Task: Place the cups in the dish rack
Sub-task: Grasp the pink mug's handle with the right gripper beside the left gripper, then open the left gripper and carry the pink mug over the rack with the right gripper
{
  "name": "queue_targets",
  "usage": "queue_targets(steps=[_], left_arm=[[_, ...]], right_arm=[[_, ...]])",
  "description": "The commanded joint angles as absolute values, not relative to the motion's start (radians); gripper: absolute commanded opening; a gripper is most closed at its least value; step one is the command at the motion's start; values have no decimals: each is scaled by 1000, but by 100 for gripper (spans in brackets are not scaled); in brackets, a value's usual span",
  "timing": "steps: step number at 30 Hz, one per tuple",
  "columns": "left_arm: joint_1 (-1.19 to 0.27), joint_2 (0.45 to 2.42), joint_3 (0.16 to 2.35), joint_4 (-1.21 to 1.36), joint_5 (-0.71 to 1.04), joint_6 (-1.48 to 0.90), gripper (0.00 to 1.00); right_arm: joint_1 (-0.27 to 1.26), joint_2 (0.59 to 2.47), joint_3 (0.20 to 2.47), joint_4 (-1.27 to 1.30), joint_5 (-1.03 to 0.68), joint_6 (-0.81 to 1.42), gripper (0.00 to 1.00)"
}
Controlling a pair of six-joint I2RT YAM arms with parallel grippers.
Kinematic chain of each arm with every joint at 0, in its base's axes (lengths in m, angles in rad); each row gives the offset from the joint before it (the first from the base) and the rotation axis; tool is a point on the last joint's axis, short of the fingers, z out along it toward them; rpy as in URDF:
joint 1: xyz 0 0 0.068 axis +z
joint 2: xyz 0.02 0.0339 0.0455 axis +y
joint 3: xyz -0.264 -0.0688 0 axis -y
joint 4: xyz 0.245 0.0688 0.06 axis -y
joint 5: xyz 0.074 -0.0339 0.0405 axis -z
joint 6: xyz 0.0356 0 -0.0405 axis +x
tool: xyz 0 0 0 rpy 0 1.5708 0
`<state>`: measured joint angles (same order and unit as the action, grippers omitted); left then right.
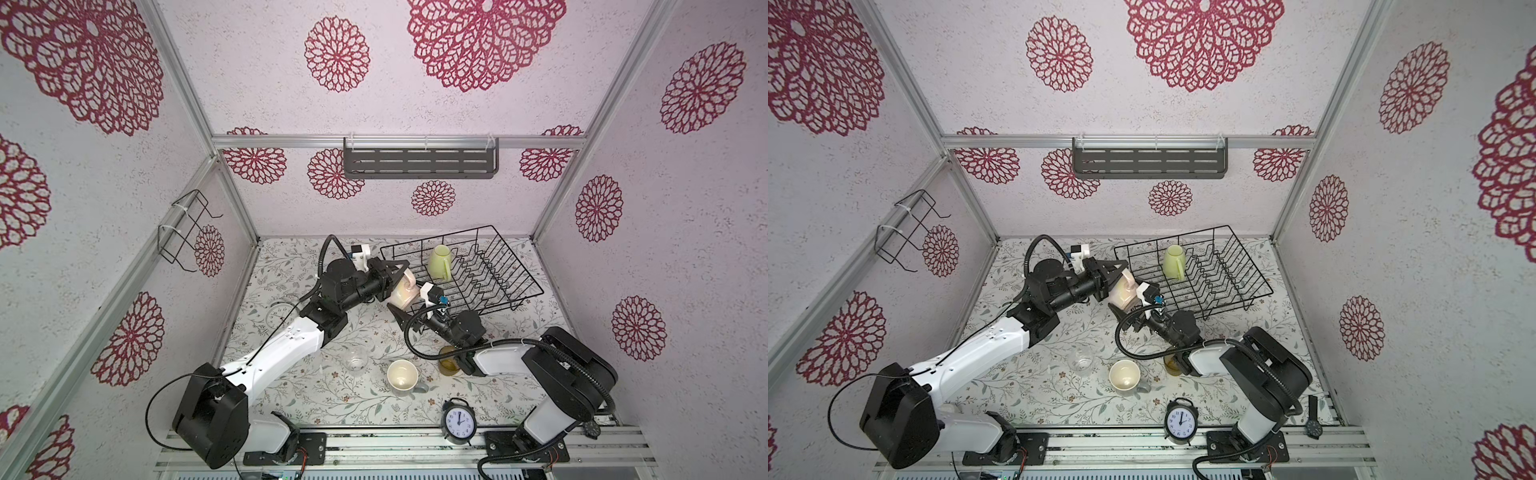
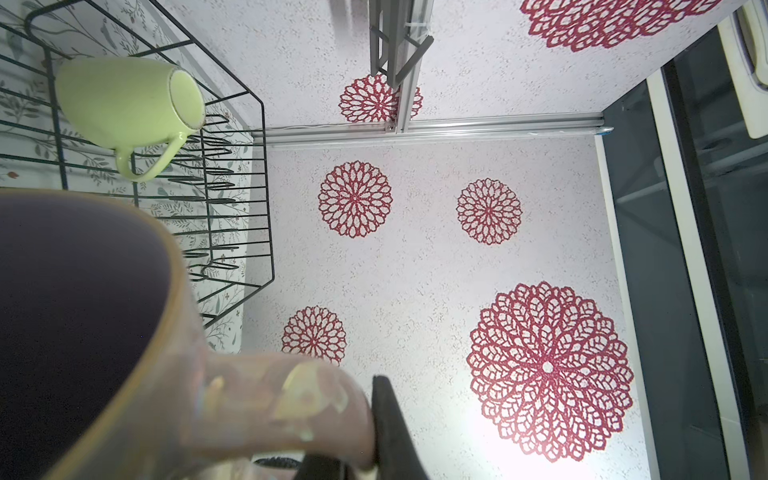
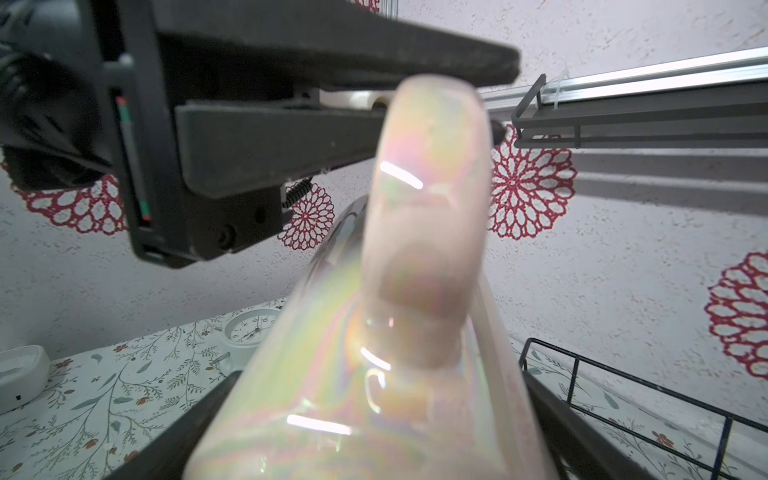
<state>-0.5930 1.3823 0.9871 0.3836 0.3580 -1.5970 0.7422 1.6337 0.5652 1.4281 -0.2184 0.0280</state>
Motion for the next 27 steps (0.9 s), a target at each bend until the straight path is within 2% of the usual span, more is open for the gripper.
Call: queue_targets(steps=[1,13,14,16,24,27], left_arm=[[-618,1339,1034,517,390,-1625,0],[-624,1339,1034,489,376,-1607,0],[-621,1340,1031,489,372,-1606,3],[-614,1347,1020,493,365,-1605,17],[-581,1402,1001,554,388,-1630,30],[-574,1418,995,562,379,-1631,39]], right_arm=[[753,1610,606,1508,-322,5,97],[733,1575,600,1428,-310,-8,81],[731,1569,597,1422,-310,-5,80],[721,1559,591,1397,-314,0,76],[658,1527,575,1310,-341,43,61],[627,1513,574,1261,-359,58,54]])
